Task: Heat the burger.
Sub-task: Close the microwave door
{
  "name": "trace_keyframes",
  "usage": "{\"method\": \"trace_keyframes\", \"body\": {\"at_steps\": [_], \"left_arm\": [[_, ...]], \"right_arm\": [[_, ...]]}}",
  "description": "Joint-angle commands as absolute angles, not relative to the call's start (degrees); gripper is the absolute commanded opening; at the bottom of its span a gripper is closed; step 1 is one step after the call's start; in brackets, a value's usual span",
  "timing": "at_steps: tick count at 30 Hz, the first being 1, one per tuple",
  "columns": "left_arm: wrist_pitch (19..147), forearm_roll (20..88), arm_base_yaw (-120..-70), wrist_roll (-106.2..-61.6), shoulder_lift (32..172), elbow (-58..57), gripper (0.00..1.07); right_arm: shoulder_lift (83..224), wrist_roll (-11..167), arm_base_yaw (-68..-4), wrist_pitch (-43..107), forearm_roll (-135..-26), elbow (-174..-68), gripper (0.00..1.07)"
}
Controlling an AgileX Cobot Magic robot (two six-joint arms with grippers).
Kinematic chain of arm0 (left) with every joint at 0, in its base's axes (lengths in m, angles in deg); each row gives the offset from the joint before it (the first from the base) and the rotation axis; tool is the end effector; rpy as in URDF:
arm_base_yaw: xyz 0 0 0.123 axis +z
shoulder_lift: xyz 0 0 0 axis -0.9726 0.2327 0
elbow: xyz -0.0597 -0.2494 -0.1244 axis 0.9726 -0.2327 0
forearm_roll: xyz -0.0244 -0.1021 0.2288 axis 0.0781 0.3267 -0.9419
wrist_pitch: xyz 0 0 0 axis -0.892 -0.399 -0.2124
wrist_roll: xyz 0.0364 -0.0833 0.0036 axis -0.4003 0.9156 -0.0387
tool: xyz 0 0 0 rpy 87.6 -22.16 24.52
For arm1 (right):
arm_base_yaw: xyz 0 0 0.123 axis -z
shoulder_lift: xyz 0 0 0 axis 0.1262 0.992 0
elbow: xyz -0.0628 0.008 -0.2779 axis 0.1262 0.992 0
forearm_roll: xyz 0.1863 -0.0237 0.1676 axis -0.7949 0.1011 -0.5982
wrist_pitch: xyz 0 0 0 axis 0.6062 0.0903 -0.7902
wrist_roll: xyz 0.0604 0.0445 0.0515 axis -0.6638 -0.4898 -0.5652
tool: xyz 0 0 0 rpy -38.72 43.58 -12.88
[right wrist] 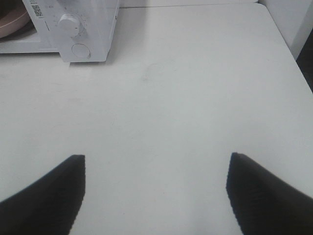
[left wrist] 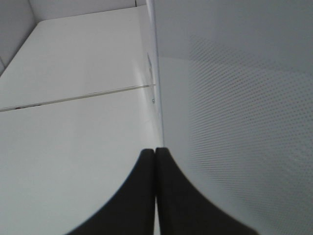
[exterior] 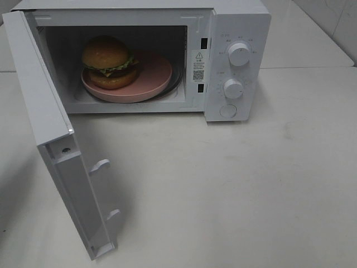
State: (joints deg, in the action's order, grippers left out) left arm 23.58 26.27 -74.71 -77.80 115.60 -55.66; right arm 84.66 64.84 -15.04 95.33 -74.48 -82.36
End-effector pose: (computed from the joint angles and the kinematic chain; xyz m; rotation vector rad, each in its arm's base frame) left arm 0.2246 -0.0081 0.1766 0.1907 1.7960 -0.0514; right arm -0.0052 -0.0090 0.2811 0.0180 2.0137 0.0577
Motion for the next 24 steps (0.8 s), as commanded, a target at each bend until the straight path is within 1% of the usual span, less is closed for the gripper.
{"method": "trace_keyframes", "body": {"at_steps": [1,2,4,6,7,8,9,10,11,12,14,15,16,18,19,20,21,22,23,24], "left_arm": [[14.76,22.49,-74.66,-74.53,120.24,-55.78,0.00],[14.76,22.49,-74.66,-74.53,120.24,-55.78,0.00],[10.58,22.03,-77.81,-74.47,125.05,-54.98,0.00],[10.58,22.15,-78.72,-74.53,126.20,-54.52,0.00],[10.52,22.15,-81.07,-75.16,128.09,-53.14,0.00],[10.52,22.15,-81.07,-75.16,128.09,-53.14,0.00],[10.52,22.15,-82.45,-75.28,129.01,-52.34,0.00],[10.12,22.20,-85.14,-75.51,130.50,-51.02,0.00],[10.12,22.20,-85.14,-75.51,130.50,-51.02,0.00],[9.49,22.26,-87.49,-75.51,131.76,-49.76,0.00],[9.49,22.49,-88.35,-75.51,132.33,-49.30,0.00],[9.60,23.41,-90.18,-75.51,133.08,-48.22,0.00],[9.60,23.41,-90.18,-75.51,133.08,-48.22,0.00],[9.66,25.18,-92.76,-75.56,134.34,-46.73,0.00],[9.66,25.18,-92.76,-75.56,134.34,-46.73,0.00],[9.95,26.84,-94.60,-75.56,135.02,-45.70,0.00],[9.95,26.84,-94.60,-75.56,135.02,-45.70,0.00],[10.18,28.05,-95.57,-75.56,135.48,-45.18,0.00],[10.69,30.97,-97.40,-75.56,136.23,-44.15,0.00],[10.69,30.97,-97.40,-75.56,136.23,-44.15,0.00]], "right_arm": [[83.17,65.64,-14.64,94.82,-74.25,-82.36,0.76],[83.17,65.64,-14.64,94.82,-74.25,-82.36,0.76],[83.17,65.64,-14.64,94.82,-74.25,-82.36,0.76],[83.17,65.64,-14.64,94.82,-74.25,-82.36,0.76],[83.17,65.64,-14.64,94.82,-74.25,-82.36,0.76],[83.17,65.64,-14.64,94.82,-74.25,-82.36,0.76],[83.17,65.64,-14.64,94.82,-74.25,-82.36,0.76],[83.17,65.64,-14.64,94.82,-74.25,-82.36,0.76],[83.17,65.64,-14.64,94.82,-74.25,-82.36,0.76],[83.17,65.64,-14.64,94.82,-74.25,-82.36,0.76],[83.17,65.64,-14.64,94.82,-74.25,-82.36,0.76],[83.17,65.64,-14.64,94.82,-74.25,-82.36,0.76],[83.17,65.64,-14.64,94.82,-74.25,-82.36,0.76],[83.17,65.64,-14.64,94.82,-74.25,-82.36,0.76],[83.17,65.64,-14.64,94.82,-74.25,-82.36,0.76],[83.17,65.64,-14.64,94.82,-74.25,-82.36,0.76],[83.17,65.64,-14.64,94.82,-74.25,-82.36,0.76],[83.17,65.64,-14.64,94.82,-74.36,-82.36,0.76],[83.17,65.64,-14.64,94.82,-74.42,-82.36,0.76],[83.17,65.64,-14.64,94.82,-74.42,-82.36,0.76]]}}
